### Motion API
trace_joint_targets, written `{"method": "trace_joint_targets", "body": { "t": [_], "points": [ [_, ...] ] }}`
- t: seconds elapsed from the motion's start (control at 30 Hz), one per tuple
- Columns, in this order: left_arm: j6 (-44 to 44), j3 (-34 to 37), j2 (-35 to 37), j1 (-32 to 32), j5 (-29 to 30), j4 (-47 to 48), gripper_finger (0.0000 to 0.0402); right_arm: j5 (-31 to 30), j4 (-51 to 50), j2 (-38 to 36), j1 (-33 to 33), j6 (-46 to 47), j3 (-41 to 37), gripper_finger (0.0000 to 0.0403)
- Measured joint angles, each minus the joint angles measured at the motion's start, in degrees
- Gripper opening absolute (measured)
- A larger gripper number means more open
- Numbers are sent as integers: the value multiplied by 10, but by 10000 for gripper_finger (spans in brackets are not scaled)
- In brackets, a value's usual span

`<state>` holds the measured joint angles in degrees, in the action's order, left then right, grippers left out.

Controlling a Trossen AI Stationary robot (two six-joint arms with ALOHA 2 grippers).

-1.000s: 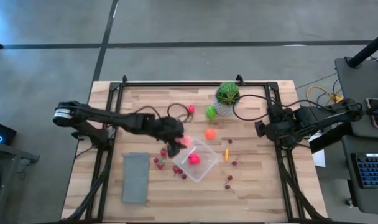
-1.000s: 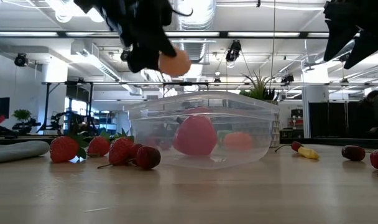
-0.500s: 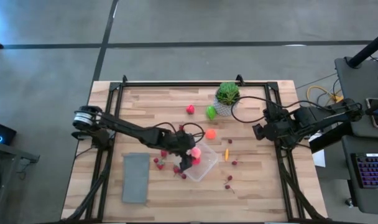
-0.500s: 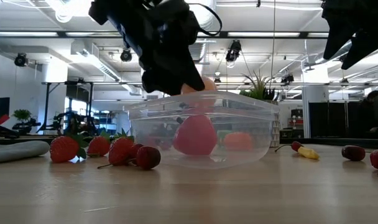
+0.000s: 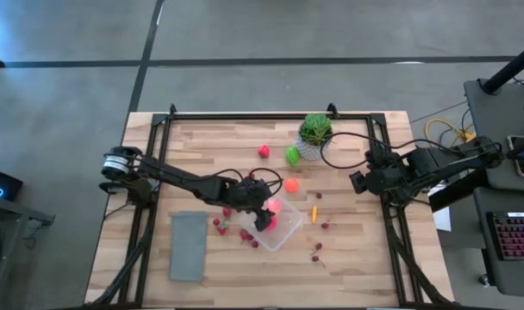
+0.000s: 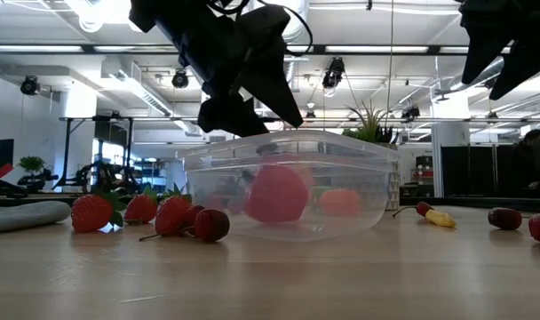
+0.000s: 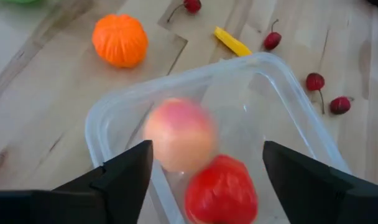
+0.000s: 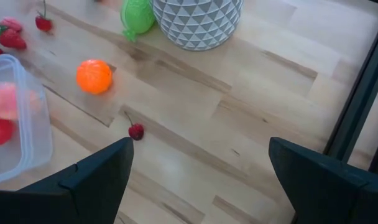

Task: Pick and placing Produce into tupperware
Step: Put the peach into the transparent bin, then put the red cherry into the transparent bin

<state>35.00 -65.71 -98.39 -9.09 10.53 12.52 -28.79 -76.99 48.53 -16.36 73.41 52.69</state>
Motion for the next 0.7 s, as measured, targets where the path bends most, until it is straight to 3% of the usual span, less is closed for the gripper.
{"method": "trace_joint_targets", "body": {
  "t": [0.23,0.43,0.7],
  "points": [
    [11,-5,16,2,-1,30,316,-12,0,0,0,0,0,366],
    [5,-22,89,14,74,209,291,1,0,1,0,-27,0,366],
    [7,-6,161,123,94,227,274,2,-2,9,6,-50,0,366]
  ]
}}
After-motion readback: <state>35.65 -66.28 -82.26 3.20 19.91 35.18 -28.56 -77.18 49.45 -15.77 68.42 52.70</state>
